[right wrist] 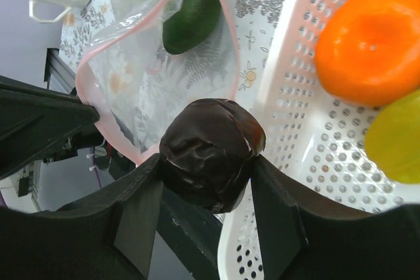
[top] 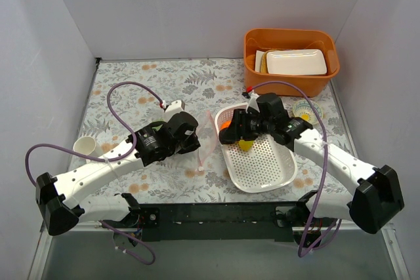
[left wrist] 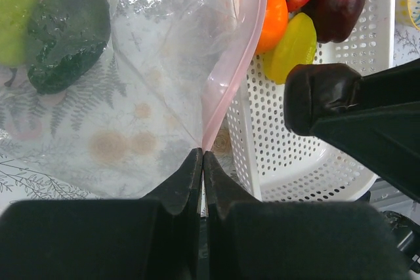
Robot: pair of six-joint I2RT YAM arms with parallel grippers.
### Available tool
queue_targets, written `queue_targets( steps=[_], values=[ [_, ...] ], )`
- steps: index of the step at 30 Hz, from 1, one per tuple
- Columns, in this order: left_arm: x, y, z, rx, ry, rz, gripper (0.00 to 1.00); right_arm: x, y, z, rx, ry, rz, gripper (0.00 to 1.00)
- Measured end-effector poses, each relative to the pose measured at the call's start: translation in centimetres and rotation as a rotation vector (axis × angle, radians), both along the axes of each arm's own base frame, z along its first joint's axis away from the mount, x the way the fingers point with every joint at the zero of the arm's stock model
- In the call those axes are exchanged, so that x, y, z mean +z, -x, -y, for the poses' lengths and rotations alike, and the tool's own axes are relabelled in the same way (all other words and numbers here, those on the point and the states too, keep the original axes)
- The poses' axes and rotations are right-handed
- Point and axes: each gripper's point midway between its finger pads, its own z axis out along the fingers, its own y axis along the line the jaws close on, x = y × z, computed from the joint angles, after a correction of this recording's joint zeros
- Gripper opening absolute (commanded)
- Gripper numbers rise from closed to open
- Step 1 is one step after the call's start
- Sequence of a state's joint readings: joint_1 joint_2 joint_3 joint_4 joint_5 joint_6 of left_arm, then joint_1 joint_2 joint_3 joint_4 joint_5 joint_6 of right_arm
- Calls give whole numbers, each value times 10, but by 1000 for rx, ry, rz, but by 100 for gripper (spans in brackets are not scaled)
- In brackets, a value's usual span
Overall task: Place the food in the zip-top bag and seal the zipper
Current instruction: Place the fake fruit in the zipper food storage bag.
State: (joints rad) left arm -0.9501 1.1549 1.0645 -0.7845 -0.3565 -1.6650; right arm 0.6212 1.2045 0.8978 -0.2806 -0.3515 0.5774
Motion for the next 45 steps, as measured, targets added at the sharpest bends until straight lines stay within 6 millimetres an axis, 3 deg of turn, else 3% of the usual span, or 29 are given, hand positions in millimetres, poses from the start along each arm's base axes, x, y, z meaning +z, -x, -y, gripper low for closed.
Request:
queue_targets(
  steps=[8,16,19,25,35,45],
  values=[
    [-1,0,0,-1,-3,-2,0,-10,12,-45,102,2,-26,56],
    [-2,2,-3,0,-11,-8,0,-20,10,-66,110,2,-30,58],
    [0,3,-4,1,-9,-5,0,-19,8,-70,107,-7,-20,61],
    [3,3,-6,4,-6,1,0,-25,1,-79,111,7,-21,78],
    [7,2,-6,7,-2,8,0,-19,-6,-74,79,33,33,83],
    [10,1,-9,19,3,21,0,-7,-16,-36,-63,144,109,86]
  ],
)
